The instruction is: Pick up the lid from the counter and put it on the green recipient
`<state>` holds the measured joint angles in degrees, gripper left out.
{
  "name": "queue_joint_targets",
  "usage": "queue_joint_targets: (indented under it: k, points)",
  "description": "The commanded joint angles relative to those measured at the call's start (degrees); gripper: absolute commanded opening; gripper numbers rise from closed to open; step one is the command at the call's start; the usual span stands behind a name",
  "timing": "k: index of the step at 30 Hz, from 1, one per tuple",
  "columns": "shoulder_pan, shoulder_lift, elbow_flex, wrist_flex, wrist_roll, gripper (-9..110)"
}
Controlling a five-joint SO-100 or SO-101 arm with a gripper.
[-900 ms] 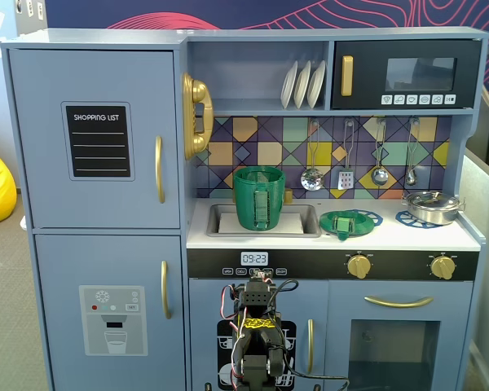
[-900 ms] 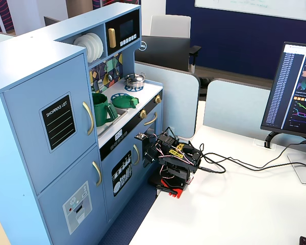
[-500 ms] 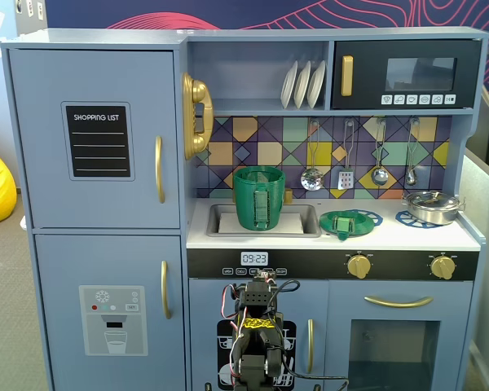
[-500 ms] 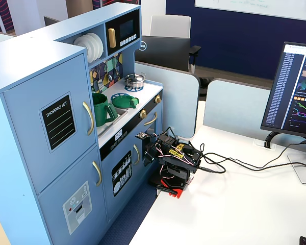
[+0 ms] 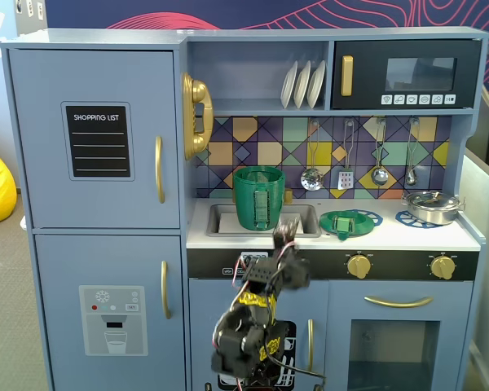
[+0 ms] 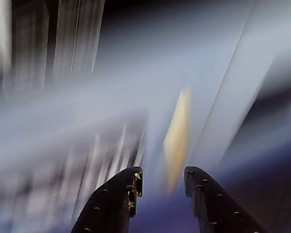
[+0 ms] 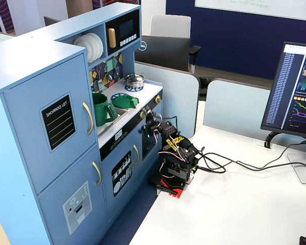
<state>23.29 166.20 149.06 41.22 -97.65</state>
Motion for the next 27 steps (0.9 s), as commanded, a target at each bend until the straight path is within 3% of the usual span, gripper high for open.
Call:
queue_joint_targets:
  k: [1,4,7,20,27]
  points:
    - [6.68,-4.48,-9.4,-13.54,0.88,21]
    - [10.11,-5.98,-10.02,-19.34,3.87,37]
    - [11.43,-9.23,-10.46,-24.96,5.71,43]
    - [12.13,-35.16,-23.64,-41.13,5.19,42]
    - [11.69,-45.26,-31.9,-42.01,4.83,41]
